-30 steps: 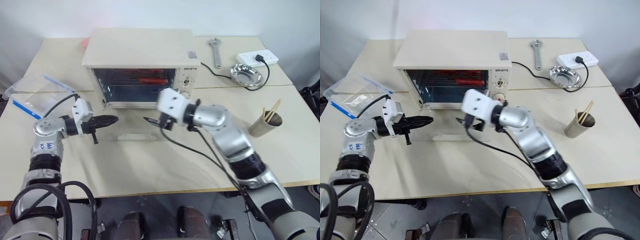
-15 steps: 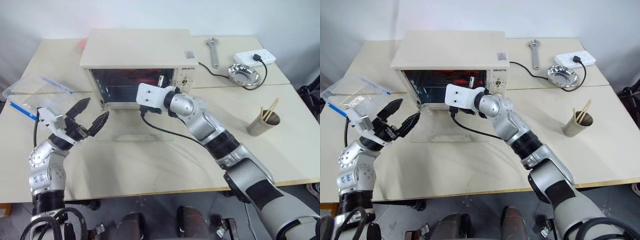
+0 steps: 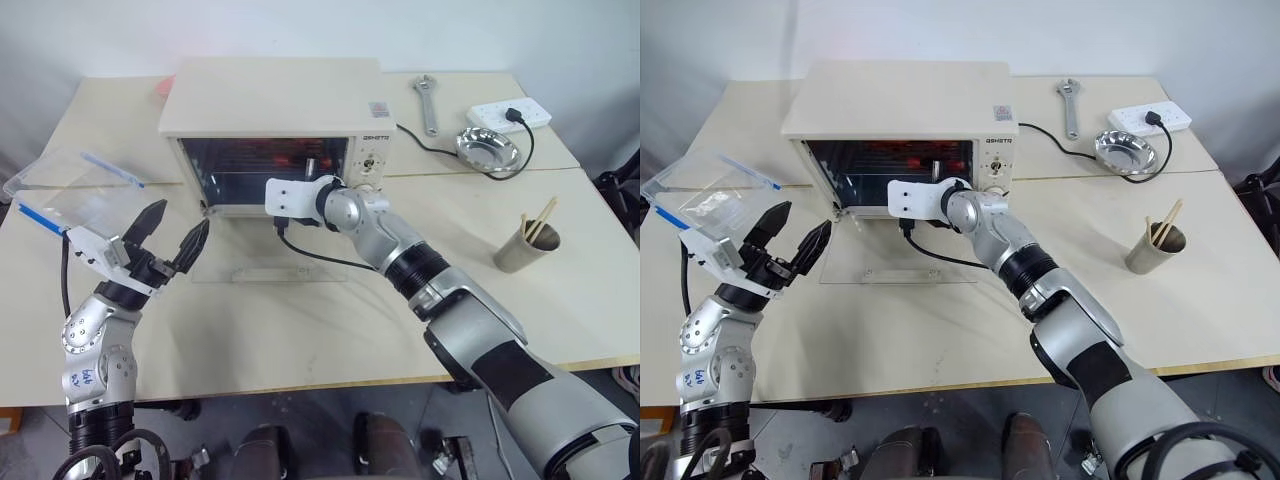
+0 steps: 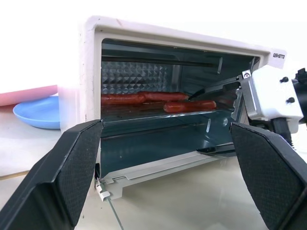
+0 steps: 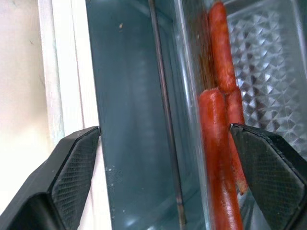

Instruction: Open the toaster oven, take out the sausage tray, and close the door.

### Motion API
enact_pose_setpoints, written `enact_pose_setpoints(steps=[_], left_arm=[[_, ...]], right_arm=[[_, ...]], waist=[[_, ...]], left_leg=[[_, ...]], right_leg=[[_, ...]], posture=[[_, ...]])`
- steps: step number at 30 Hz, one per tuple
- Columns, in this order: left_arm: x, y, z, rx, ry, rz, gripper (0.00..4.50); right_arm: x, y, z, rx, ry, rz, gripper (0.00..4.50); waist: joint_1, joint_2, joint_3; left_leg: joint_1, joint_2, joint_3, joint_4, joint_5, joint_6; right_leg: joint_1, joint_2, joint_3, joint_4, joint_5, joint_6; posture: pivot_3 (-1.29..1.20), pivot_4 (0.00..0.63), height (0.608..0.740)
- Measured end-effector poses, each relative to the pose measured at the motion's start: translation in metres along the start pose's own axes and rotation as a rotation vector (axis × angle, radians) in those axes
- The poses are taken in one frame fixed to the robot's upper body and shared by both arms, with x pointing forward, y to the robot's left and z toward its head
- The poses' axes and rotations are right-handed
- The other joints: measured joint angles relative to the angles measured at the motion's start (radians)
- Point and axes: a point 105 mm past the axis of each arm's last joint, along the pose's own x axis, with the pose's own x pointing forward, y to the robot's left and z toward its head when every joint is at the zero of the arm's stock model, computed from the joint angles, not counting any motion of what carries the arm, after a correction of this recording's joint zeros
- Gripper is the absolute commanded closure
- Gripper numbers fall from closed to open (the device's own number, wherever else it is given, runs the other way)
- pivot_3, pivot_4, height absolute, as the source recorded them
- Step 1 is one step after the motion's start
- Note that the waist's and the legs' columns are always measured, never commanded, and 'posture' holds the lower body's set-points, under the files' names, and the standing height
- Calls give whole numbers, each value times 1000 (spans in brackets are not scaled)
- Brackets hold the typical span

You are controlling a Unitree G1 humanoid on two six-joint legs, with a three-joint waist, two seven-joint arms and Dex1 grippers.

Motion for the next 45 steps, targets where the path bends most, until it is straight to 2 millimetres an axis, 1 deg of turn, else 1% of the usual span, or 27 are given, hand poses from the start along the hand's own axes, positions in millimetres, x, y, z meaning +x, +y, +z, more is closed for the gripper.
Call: enact_pose_setpoints(steps=[2, 5, 9, 11, 15, 18, 20, 21, 27, 34, 39, 43, 45], left_arm=[[0, 0, 0, 1, 0, 2, 0], [0, 1, 0, 3, 0, 4, 0], [1, 2, 1, 6, -1, 11, 0], [2, 2, 2, 9, -3, 11, 0], [5, 2, 4, 12, -8, 8, 0], [8, 2, 5, 14, -12, 2, 0], [9, 2, 5, 11, -13, 0, 0], [10, 2, 5, 11, -13, -3, 0], [18, 3, 2, -8, -9, -19, 0], [31, 9, 2, -9, -1, -43, 0], [41, 13, 2, -6, -5, -66, 0], [45, 15, 4, 6, -11, -77, 0], [46, 17, 2, 3, -4, -75, 0]], right_arm=[[2, 1, -1, 4, 13, 3, 638], [4, 3, -5, 9, 29, 0, 1700], [5, -6, -4, -3, 32, -23, 3069], [5, -10, -4, -8, 36, -29, 3069], [7, -9, -6, -5, 54, -34, 3069], [7, -13, -10, -16, 78, -44, 3626], [7, -17, -10, -31, 84, -58, 4283], [7, -18, -10, -49, 85, -60, 4470], [7, -16, -7, -139, 78, -73, 4470], [2, -5, 3, -191, 9, -99, 4470], [-6, 1, 7, -233, -21, -97, 4470], [-14, 5, 9, -243, -33, -98, 4470], [-19, 10, 10, -248, -48, -96, 4470]], waist=[[0, 0, 0], [0, 0, 0], [1, 0, 0], [0, 0, 0], [0, 0, 0], [0, 0, 0], [0, 0, 0], [0, 0, 0], [-1, 0, 0], [-22, 0, 0], [-23, 0, 0], [-23, 0, 0], [-23, 0, 0]], left_leg=[[0, 0, 0, 0, 0, 0], [0, 0, 0, 0, 0, 0], [0, 0, 0, 0, 0, 0], [0, 0, 0, 0, 0, 0], [0, 0, 0, 0, 0, 0], [0, 0, 0, 0, 0, 0], [0, 0, 0, 0, 0, 0], [0, 0, 0, 0, 0, 0], [0, 1, 0, -1, 0, 0], [0, 0, 0, -2, 0, -1], [0, 0, 0, -2, 0, -1], [0, 0, 0, -2, 0, -1], [0, 0, 0, -2, 0, -1]], right_leg=[[0, 0, 0, 0, 0, 0], [0, 0, 0, 0, 0, 0], [0, 0, 0, 0, 0, 0], [0, 0, 0, 0, 0, 0], [0, 0, 0, 0, 0, 0], [0, 0, 0, 0, 0, 0], [0, 0, 0, -1, 0, 0], [0, 0, 0, -1, 0, 0], [0, 0, 0, -1, 0, 0], [-1, 1, -1, -1, 0, 0], [-1, 1, -1, -2, 0, 0], [-1, 1, -1, -2, 0, 0], [-1, 1, -1, -2, 0, 0]], posture=[[0, 150, 740], [0, 150, 740], [0, 150, 740], [0, 150, 740], [0, 150, 740], [0, 150, 740], [0, 150, 740], [0, 150, 740], [0, 150, 740], [0, 150, 740], [0, 150, 740], [0, 150, 740], [0, 150, 740]])
